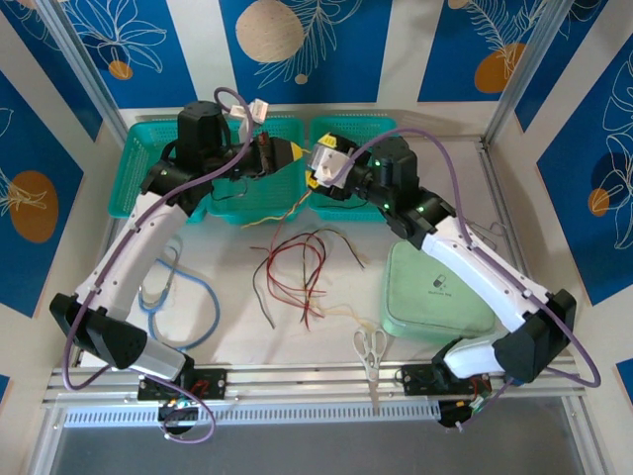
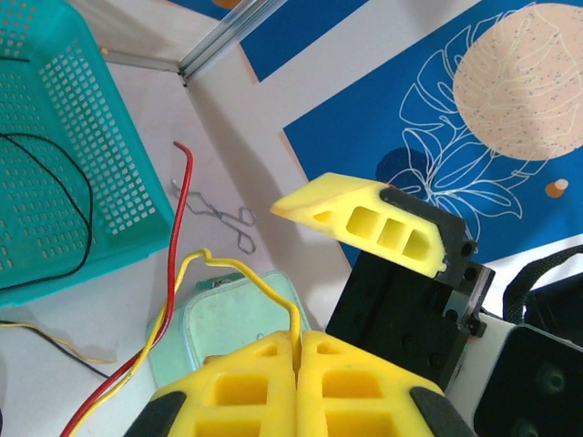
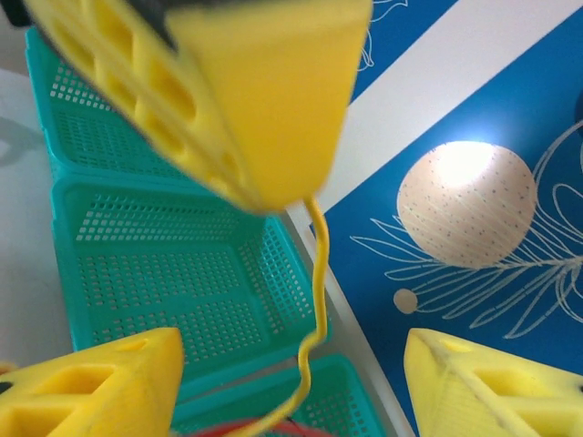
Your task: Untangle the cables
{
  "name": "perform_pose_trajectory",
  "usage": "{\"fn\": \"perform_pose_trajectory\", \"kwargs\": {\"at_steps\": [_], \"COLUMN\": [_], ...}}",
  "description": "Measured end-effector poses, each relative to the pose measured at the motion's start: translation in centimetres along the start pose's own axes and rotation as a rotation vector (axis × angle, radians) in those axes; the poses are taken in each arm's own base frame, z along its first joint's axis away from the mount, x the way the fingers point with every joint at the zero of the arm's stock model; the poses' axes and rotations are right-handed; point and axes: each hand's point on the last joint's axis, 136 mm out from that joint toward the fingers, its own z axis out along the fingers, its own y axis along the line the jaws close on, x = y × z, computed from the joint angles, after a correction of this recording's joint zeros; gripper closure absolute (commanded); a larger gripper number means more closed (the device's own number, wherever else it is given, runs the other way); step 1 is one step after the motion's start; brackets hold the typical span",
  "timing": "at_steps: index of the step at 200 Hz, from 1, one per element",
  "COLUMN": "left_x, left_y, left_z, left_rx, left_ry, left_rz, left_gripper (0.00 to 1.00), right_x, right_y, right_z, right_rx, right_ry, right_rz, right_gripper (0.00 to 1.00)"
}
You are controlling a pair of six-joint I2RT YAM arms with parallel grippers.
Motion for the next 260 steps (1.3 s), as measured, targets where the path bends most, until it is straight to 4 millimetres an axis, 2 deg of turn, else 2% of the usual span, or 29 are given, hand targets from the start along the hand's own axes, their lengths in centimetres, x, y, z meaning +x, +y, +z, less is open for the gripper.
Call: {"fn": "perform_pose_trajectory", "kwargs": {"at_steps": [21, 41, 66, 80, 94, 119, 150, 202, 238, 260], "left_x": [-0.6, -0.9, -0.8, -0.8, -0.8, -0.8, -0.8, -0.6, -0.2, -0.2], "left_y": [-0.6, -0.9, -0.8, -0.8, -0.8, -0.8, -0.7, -0.4, 0.3, 0.4], "left_z": [-0.5, -0.7, -0.7, -0.7, -0.7, -0.7, -0.7, -0.6, -0.3, -0.3], "left_rx": [0.006, 0.009, 0.005, 0.005, 0.004, 0.004, 0.004, -0.002, -0.011, -0.012], "left_ry": [-0.016, -0.023, -0.02, -0.02, -0.019, -0.018, -0.018, -0.014, -0.003, -0.002], "left_rz": [0.021, 0.031, 0.03, 0.03, 0.029, 0.028, 0.028, 0.022, 0.01, 0.008], "left_gripper": [1.0, 1.0, 1.0, 1.0, 1.0, 1.0, 1.0, 1.0, 1.0, 1.0], "right_x": [0.5, 1.1, 2.9, 3.7, 4.3, 5.5, 6.3, 5.7, 7.3, 8.4], "right_y": [-1.4, -4.2, -8.0, -9.6, -10.2, -9.1, -6.7, -4.1, -2.0, -0.8], "right_z": [-2.4, -5.6, -9.4, -10.5, -10.7, -9.1, -6.1, -1.7, 2.5, 4.4], "right_rx": [0.039, 0.116, 0.222, 0.245, 0.228, 0.128, 0.013, -0.101, -0.16, -0.188], "right_ry": [0.009, 0.007, 0.014, 0.006, -0.013, -0.02, 0.025, 0.064, 0.113, 0.143], "right_rz": [0.084, 0.253, 0.607, 0.834, 1.056, 1.446, 1.747, 1.936, 2.004, 2.028], "right_gripper": [0.29, 0.22, 0.23, 0.25, 0.25, 0.26, 0.25, 0.32, 0.42, 0.5]}}
